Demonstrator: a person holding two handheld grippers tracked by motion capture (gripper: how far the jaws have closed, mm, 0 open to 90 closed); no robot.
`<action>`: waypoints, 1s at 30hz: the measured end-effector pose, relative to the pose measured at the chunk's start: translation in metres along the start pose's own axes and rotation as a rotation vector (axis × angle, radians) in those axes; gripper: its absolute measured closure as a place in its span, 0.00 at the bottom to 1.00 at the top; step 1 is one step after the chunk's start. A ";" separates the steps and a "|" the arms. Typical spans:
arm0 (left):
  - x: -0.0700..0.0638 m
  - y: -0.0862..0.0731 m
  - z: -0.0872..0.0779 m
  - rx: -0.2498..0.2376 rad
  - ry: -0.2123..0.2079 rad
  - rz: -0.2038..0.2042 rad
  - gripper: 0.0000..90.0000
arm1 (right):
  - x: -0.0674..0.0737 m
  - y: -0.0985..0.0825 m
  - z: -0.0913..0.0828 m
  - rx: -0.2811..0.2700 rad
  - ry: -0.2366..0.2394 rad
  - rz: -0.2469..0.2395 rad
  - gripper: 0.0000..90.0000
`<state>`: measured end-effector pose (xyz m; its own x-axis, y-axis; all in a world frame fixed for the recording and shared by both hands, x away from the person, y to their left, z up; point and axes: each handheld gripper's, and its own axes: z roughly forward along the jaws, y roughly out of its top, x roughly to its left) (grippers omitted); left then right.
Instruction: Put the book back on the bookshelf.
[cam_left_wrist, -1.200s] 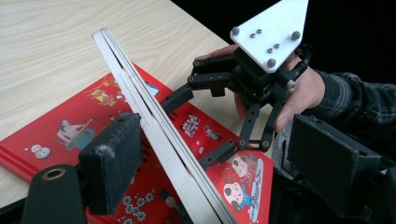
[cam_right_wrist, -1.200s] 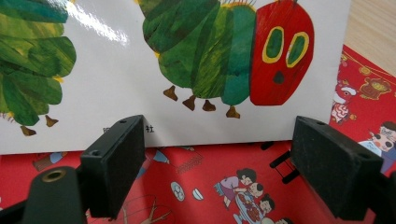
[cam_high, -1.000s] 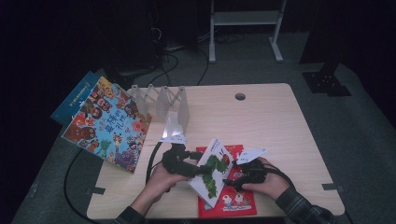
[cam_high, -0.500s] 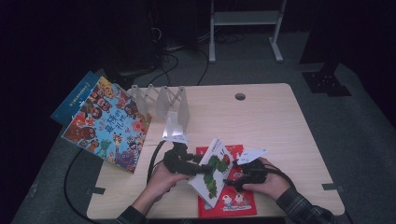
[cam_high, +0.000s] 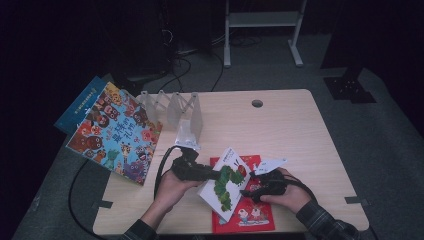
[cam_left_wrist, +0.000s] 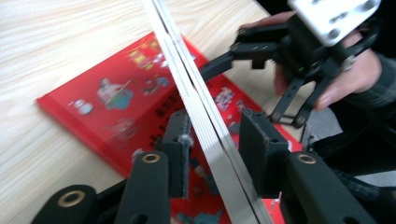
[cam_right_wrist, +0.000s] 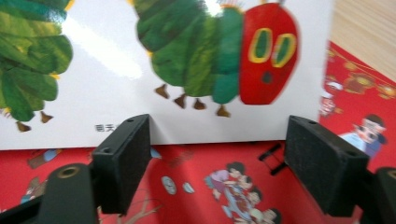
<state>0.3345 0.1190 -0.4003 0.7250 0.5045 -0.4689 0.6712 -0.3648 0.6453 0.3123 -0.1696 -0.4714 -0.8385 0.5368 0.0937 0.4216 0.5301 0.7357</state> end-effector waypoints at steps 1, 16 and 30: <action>0.001 0.000 0.000 0.003 -0.006 -0.010 0.73 | -0.002 0.000 -0.001 -0.001 -0.015 0.007 0.28; -0.006 0.013 -0.010 0.021 -0.041 -0.003 0.85 | -0.049 -0.011 -0.030 -0.091 -0.182 0.164 0.31; -0.002 0.013 -0.029 -0.008 0.009 0.008 0.85 | -0.091 -0.031 -0.040 -0.052 -0.363 0.255 0.32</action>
<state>0.3375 0.1360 -0.3734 0.7288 0.5087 -0.4583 0.6642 -0.3626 0.6537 0.3616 -0.2617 -0.4758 -0.5307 0.8465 0.0416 0.5731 0.3223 0.7534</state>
